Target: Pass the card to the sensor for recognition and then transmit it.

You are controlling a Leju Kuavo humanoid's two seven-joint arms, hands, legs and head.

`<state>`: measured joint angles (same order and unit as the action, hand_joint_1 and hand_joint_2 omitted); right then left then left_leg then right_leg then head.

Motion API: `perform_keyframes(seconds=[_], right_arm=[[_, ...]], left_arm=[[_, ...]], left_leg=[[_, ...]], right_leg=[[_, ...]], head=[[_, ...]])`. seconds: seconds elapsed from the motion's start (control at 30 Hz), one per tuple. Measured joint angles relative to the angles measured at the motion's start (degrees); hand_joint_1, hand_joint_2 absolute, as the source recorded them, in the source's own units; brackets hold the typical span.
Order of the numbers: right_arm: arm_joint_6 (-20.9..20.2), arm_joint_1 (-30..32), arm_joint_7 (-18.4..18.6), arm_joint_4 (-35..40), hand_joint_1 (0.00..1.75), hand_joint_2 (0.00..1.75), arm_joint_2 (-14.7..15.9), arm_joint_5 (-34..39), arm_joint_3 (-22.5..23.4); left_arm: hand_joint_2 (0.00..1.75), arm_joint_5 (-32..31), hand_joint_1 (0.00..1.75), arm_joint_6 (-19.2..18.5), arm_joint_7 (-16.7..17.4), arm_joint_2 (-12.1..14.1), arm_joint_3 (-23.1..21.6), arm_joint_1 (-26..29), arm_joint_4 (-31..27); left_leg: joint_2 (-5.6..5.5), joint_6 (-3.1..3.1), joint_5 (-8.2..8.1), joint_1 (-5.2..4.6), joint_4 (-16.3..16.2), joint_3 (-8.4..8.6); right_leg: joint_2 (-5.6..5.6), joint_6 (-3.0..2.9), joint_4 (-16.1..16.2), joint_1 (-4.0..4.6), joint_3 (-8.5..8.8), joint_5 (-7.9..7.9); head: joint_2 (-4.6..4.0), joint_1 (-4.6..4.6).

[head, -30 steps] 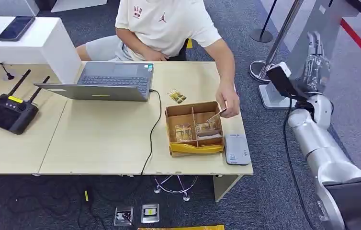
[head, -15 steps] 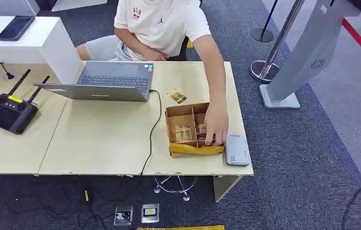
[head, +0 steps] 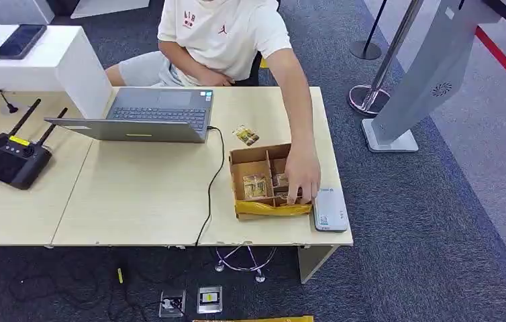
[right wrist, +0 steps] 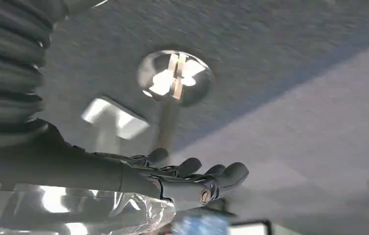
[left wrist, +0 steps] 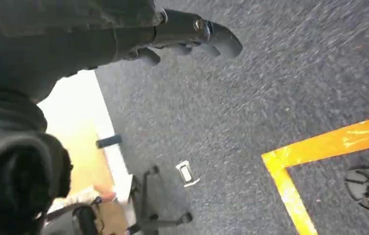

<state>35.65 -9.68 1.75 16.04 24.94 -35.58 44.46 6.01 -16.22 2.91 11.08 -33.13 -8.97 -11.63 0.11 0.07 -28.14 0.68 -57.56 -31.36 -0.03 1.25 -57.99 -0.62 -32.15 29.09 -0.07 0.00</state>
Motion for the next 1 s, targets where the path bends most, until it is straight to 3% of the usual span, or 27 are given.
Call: perform_keyframes(seconds=[0.23, 0.43, 0.7, 0.83, 1.0], right_arm=[[-1.81, 0.37, 1.59, -1.99, 0.0, 1.75, -3.36, -1.46, 3.51], [-14.48, 0.04, 6.03, -2.84, 0.0, 1.75, -4.54, -7.25, 4.37], [-23.47, 0.25, 9.68, -3.45, 0.0, 1.75, -6.29, -13.44, 2.8], [-25.11, 0.4, 9.81, -3.67, 0.0, 1.75, -6.9, -13.94, 2.07], [-24.33, 0.36, 9.16, -3.74, 0.0, 1.75, -6.97, -13.99, 1.29]], left_arm=[[0.0, 0.24, 0.0, 0.0, 0.15, -0.55, 0.37, -0.08, -0.02], [0.0, -1.01, 0.0, 0.0, -0.61, -0.89, 0.57, -0.23, -0.02], [0.0, -3.34, 0.0, 0.0, -0.66, -1.09, 0.48, -0.32, -0.02], [0.0, -4.0, 0.0, 0.0, -0.68, -1.09, 0.41, -0.34, -0.02], [0.0, -4.26, 0.0, 0.0, -0.83, -1.09, 0.39, -0.34, -0.02]], left_leg=[[0.01, 0.0, 0.0, -0.02, 0.0, 0.03], [0.01, 0.0, 0.0, -0.03, 0.0, 0.03], [-0.01, 0.0, 0.0, -0.02, 0.0, 0.05], [-0.01, 0.0, 0.0, -0.02, 0.0, 0.05], [-0.01, 0.0, 0.0, -0.03, 0.0, 0.06]], right_leg=[[0.02, 0.0, -0.02, -0.02, 0.01, 0.0], [0.02, 0.0, -0.02, -0.04, 0.04, 0.0], [-0.01, -0.01, -0.02, -0.02, 0.07, 0.0], [0.0, -0.01, -0.02, -0.03, 0.07, 0.01], [0.0, -0.01, -0.02, -0.03, 0.09, 0.01]], head=[[0.0, -0.02], [0.0, -0.04], [0.0, -0.02], [0.0, -0.04], [0.0, -0.02]])
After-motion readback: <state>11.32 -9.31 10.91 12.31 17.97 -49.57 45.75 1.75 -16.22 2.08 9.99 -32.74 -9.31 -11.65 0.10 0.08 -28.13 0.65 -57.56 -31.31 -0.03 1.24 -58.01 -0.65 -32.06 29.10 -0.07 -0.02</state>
